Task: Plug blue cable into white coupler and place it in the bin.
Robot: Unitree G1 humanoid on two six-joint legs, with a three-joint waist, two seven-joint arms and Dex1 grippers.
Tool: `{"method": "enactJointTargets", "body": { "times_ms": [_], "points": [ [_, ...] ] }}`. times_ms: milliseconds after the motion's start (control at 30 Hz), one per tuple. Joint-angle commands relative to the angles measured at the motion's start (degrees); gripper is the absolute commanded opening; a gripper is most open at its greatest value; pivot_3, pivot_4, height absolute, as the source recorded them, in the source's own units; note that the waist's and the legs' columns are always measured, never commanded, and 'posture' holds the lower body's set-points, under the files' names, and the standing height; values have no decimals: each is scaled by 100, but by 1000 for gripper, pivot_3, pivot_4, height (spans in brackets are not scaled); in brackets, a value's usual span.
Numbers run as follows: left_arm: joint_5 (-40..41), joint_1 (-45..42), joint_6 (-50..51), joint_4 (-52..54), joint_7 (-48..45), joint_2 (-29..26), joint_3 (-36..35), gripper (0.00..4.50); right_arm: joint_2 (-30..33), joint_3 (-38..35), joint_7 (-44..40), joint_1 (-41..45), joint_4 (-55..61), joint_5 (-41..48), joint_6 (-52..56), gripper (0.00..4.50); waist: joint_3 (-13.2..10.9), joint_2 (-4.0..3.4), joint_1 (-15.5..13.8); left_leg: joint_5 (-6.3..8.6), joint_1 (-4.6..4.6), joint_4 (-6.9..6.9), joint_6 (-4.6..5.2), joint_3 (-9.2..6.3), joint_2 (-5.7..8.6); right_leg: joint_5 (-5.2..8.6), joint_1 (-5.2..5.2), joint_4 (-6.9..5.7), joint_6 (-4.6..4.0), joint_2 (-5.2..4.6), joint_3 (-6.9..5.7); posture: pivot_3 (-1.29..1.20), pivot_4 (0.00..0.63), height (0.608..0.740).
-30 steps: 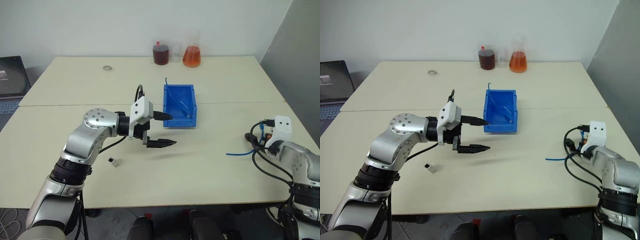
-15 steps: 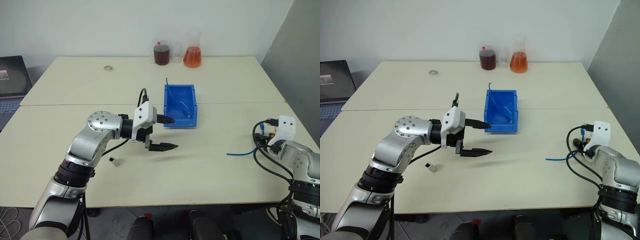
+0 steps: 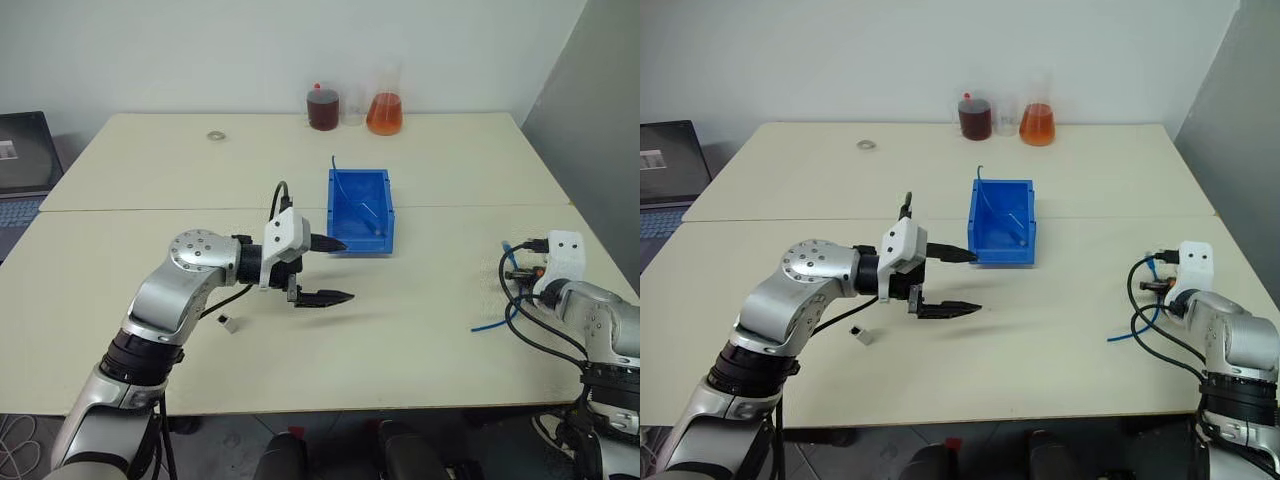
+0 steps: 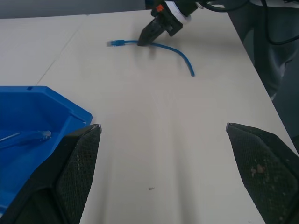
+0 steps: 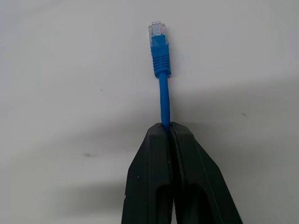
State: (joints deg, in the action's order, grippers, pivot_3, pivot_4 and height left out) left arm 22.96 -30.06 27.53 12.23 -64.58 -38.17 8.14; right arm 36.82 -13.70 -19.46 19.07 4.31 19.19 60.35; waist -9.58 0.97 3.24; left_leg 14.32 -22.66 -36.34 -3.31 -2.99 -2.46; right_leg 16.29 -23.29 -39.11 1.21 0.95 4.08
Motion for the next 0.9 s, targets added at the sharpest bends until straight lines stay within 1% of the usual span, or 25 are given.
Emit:
{"method": "enactJointTargets", "body": {
  "times_ms": [33,67,133,233,367,400,467,567,633,767,900],
  "points": [
    [490,843,671,1087,670,-277,-1054,4500,1413,996,-2126,-430,1125,99,-961,12,-8,-14,9,2,-3,1,3,2,-1,1,-2,5,1,0,3,0,150,740],
    [605,1193,851,1393,841,-335,-1322,4500,1711,1239,-2574,-461,1221,7,-1398,12,-8,-12,15,4,0,0,7,2,-2,3,-1,5,3,-1,3,0,150,740],
    [741,1750,1140,1910,1254,-305,-1698,4500,1891,1573,-3121,-253,1184,-53,-1933,12,-10,-15,61,5,4,-4,7,4,-7,8,1,5,14,1,3,0,150,740],
    [772,2661,1414,2685,2022,-28,-2072,4500,1613,2176,-3581,422,947,-243,-2639,12,-23,9,51,6,19,-11,8,-5,-14,19,16,5,31,5,-5,0,150,740],
    [589,3954,1425,3354,2741,455,-2353,4500,1024,2836,-3921,1053,749,-482,-3110,12,-27,16,28,5,17,-51,7,-3,-18,11,22,-9,41,8,2,0,150,740],
    [545,4160,1377,3434,2825,503,-2361,4500,936,2916,-3959,1124,703,-526,-3160,12,-28,19,11,5,15,-59,7,-6,-15,9,23,-13,39,6,1,0,150,740],
    [262,4853,1027,3587,3102,807,-2214,4500,679,3285,-4090,1253,522,-774,-3502,12,-32,26,-45,5,12,-62,7,-6,-14,3,22,-14,32,4,0,0,150,740],
    [-165,5567,505,3589,3419,1156,-1930,4500,444,3716,-4211,1364,146,-1269,-4247,12,-33,29,-138,5,5,-63,6,-5,-4,-7,23,-2,19,-6,0,0,150,740],
    [-355,5949,215,3616,3563,1361,-1708,4500,299,3864,-4294,1422,-91,-1411,-4472,12,-32,30,-151,5,0,-63,6,-3,-5,-9,19,3,21,-6,0,0,150,740],
    [-607,6372,-169,3639,3720,1545,-1439,4500,155,3945,-4485,1390,-272,-1491,-4582,12,-33,30,-155,5,-2,-63,6,-1,-4,-10,18,3,21,-8,1,0,150,740],
    [-775,6634,-447,3626,3742,1546,-1279,4500,-24,3933,-4557,1309,-227,-1430,-4415,12,-32,29,-140,6,2,-62,6,0,-9,-10,18,2,21,-2,2,0,150,740]
  ]
}}
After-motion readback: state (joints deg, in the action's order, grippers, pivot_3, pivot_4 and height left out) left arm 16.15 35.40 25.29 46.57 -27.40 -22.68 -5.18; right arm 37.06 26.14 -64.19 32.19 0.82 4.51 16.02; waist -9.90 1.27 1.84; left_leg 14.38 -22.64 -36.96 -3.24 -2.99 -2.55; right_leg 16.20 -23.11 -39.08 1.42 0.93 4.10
